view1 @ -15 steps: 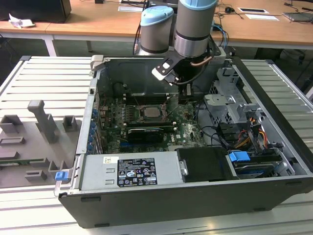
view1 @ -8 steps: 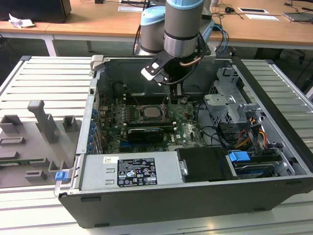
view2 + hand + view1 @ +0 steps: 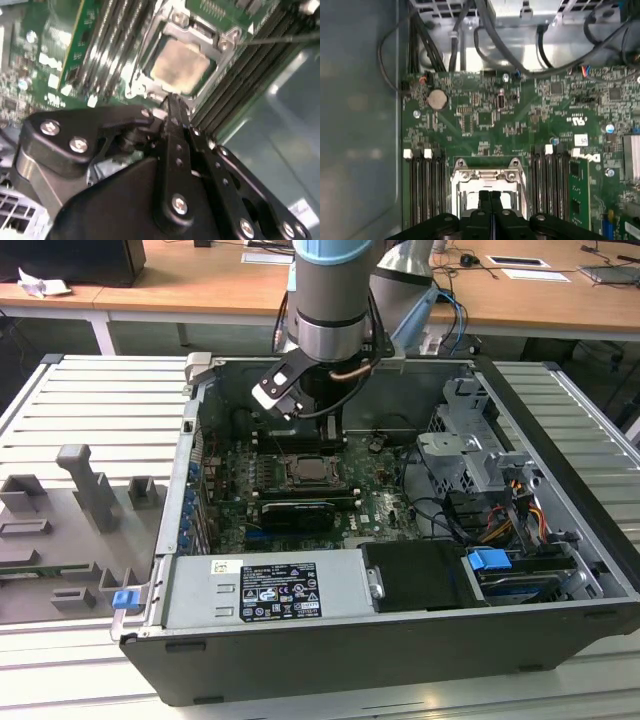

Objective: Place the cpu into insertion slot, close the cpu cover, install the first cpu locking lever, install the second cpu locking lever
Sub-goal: 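Close the cpu cover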

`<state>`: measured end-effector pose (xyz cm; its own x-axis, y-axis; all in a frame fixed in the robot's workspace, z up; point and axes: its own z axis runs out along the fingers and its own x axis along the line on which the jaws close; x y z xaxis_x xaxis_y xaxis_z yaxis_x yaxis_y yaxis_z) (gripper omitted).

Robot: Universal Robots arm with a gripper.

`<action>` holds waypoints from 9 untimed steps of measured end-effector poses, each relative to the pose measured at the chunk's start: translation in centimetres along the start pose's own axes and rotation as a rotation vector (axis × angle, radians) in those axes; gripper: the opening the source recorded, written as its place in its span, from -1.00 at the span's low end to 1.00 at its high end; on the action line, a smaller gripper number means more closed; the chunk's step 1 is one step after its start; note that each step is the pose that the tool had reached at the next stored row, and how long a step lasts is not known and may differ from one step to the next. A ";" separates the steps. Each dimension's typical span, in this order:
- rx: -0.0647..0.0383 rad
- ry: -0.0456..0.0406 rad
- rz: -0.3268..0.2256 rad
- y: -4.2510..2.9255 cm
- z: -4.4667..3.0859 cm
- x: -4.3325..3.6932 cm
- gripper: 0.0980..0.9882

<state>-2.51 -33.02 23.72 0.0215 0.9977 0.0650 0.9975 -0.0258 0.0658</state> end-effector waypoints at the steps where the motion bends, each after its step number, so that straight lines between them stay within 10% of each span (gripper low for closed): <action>1: 0.000 0.0000 0.000 -0.22 0.30 -0.02 -0.98; 9: 0.004 0.0006 -0.009 -2.15 0.50 -0.09 -0.98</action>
<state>-4.63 -33.02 23.07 0.0124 0.9978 0.0650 0.9979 -0.0165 0.0625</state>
